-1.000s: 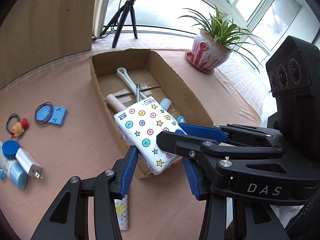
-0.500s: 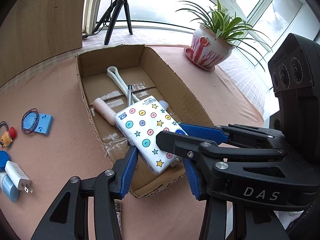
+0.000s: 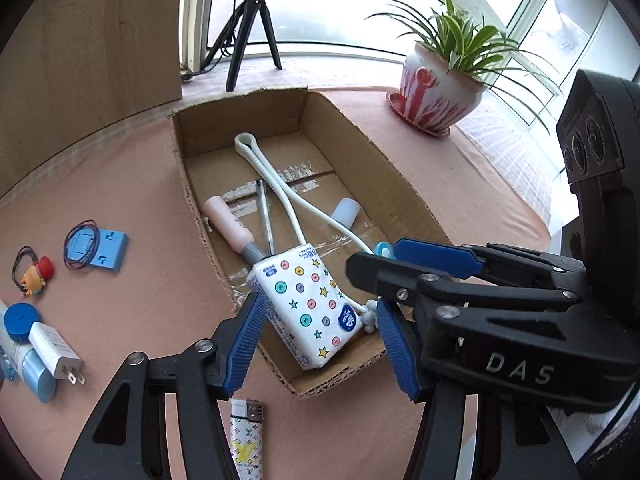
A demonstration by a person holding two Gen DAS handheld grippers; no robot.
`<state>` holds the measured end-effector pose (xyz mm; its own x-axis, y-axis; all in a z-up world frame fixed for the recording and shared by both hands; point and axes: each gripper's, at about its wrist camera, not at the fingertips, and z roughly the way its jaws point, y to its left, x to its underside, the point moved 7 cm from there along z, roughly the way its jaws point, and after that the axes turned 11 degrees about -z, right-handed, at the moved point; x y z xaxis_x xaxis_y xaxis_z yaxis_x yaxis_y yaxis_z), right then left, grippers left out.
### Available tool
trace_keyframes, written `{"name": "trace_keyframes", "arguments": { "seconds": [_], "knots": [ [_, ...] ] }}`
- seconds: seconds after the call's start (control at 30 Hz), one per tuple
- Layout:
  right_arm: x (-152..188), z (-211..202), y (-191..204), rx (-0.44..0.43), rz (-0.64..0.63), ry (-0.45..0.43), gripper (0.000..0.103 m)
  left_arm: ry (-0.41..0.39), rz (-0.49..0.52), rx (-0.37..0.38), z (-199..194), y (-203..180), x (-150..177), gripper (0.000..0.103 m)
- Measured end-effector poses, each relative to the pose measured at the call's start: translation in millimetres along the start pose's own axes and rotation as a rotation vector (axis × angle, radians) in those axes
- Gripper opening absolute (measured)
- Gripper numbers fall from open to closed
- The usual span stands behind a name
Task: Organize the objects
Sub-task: 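Carry the tissue pack into the box with both tools and release it, then move the right tool to the patterned lighter while the left tool moves to the white charger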
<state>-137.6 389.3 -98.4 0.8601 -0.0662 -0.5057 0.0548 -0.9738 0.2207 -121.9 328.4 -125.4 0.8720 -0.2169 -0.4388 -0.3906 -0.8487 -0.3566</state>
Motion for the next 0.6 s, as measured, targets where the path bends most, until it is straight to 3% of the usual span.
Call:
{"name": "trace_keyframes", "arguments": {
  "seconds": [0.33, 0.6],
  "knots": [
    [-6, -23, 27, -0.001, -0.025, -0.069, 0.044, -0.069, -0.003, -0.021, -49, 17, 6, 0.061],
    [-7, -21, 69, -0.039, -0.080, -0.093, 0.047, -0.108, -0.055, -0.051, -86, 60, 17, 0.061]
  ]
}}
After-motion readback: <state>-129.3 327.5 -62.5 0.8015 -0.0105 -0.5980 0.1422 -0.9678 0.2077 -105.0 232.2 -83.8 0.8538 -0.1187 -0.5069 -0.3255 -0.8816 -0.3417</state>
